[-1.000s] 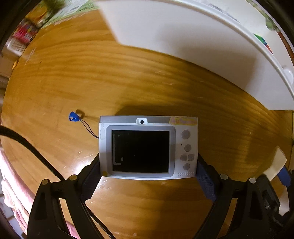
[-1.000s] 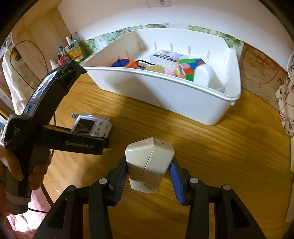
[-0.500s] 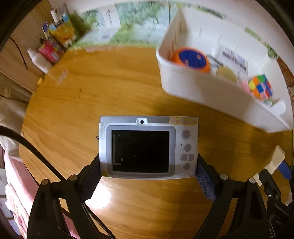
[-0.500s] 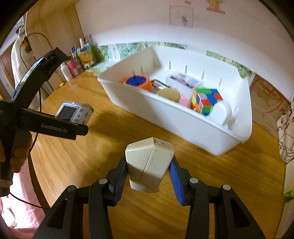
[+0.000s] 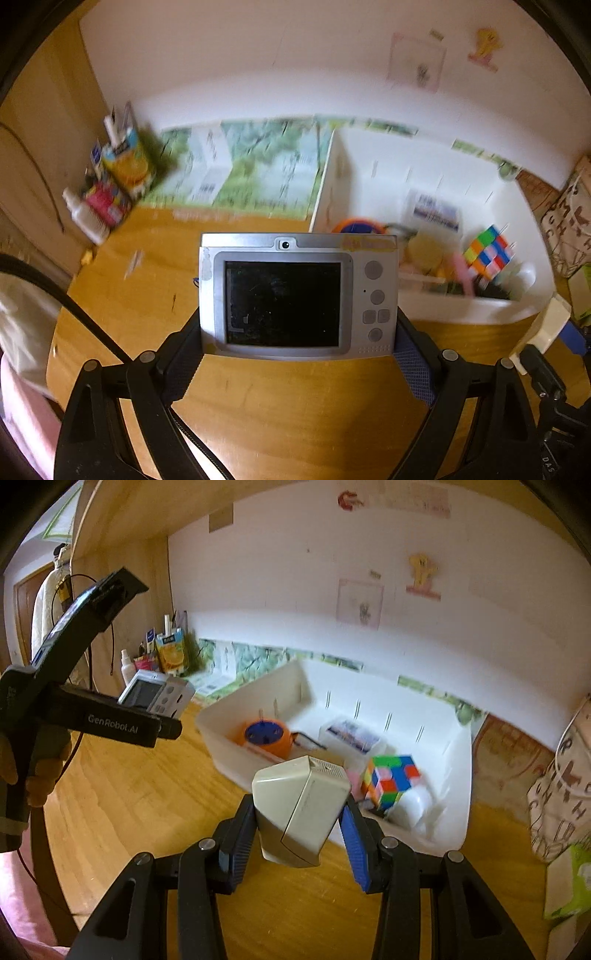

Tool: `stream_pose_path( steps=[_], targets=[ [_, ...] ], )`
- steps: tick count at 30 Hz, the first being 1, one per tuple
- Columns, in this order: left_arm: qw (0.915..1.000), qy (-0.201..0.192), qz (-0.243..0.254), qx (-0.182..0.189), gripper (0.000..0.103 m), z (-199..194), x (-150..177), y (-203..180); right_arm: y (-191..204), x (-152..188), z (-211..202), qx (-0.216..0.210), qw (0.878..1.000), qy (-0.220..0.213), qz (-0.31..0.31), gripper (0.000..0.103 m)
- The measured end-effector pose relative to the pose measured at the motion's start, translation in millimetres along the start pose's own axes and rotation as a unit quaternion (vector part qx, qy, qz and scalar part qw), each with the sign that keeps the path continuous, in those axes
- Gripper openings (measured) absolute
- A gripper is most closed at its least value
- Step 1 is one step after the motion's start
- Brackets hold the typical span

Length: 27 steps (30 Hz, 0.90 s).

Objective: Organize rigid objects
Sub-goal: 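Lift the white device with left tool while right tool carries the block over the bin, then open left tool to drop the device in the bin while right tool releases the block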

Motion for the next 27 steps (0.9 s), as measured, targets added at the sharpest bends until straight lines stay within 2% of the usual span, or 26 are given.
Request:
stream_pose_path(
  steps=[7, 15, 21, 27],
  targets=[
    [0.9946, -0.102, 0.021, 0.004, 0.093, -15.3, -16.9, -5.9, 0.7, -6.0, 2.7, 0.03, 0.998, -0.045, -0.012, 0.045],
    [0.9836, -0.178, 0.026, 0.007, 0.093, -22.1, -36.6, -11.7, -8.6, -11.0, 5.8, 0.069, 0.994, -0.087, -0.015, 0.045],
    [0.9769, -0.211, 0.036, -0.009, 0.093, -20.1, -52.5, -16.9, -28.5, -14.3, 8.3, 0.09, 0.991, -0.1, 0.023, 0.045],
    [0.9754, -0.215, 0.05, -0.005, 0.093, -9.4, -64.2, -25.4, -54.4, -14.3, 15.7, 0.104, 0.988, -0.088, 0.075, 0.045]
  ],
)
Point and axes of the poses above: each gripper's, at about its wrist camera, not at the fingertips, and z roughly the way its jaws point, y to its left, x to its underside, the point moved 3 cm from there along z, roughly the way its jaws point, and after that the axes turned 13 degrees about z, right-handed, at the moved point
